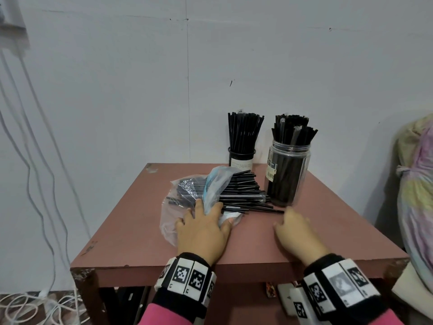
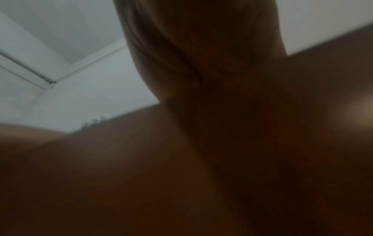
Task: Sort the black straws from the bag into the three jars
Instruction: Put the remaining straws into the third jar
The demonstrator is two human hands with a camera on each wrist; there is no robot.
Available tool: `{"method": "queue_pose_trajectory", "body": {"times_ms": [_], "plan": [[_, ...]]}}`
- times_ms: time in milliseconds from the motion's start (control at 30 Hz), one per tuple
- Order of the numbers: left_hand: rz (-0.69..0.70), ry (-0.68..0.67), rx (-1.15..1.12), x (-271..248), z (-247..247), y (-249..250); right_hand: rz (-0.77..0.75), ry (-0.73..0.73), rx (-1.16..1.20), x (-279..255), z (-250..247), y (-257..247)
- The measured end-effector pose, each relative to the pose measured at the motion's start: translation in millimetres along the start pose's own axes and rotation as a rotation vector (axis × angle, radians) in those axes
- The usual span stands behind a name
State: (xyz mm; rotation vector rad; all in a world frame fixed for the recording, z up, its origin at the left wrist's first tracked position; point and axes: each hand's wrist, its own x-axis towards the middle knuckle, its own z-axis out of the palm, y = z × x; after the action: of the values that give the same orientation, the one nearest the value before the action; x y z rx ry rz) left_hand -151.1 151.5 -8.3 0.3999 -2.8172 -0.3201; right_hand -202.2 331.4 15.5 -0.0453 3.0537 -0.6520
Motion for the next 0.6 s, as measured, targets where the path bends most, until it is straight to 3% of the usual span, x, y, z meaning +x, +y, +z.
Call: {"method": "queue_pose_trajectory", "body": {"times_ms": [167,267,433,600], "plan": [[0.003,-0.002,0.001,-0.4,0.0,0.6,-0.047,0.042,-0.059,2.5,20.5,-23.2],[0.002,0.0,0.001,-0.2,-0.1,0.8,-0.129,0.043,0.107,8.3,33.6,-39.4],[0.005,0.001,-0.005,-0.4,0.0,0.7,-0.111,0.249,0.534,7.3,36.6,-35.9],[0.006,0.006,-0.006,0.5,0.8,0.5,-0.113,0.199,0.577,27.3,31.2,-32.0]]}}
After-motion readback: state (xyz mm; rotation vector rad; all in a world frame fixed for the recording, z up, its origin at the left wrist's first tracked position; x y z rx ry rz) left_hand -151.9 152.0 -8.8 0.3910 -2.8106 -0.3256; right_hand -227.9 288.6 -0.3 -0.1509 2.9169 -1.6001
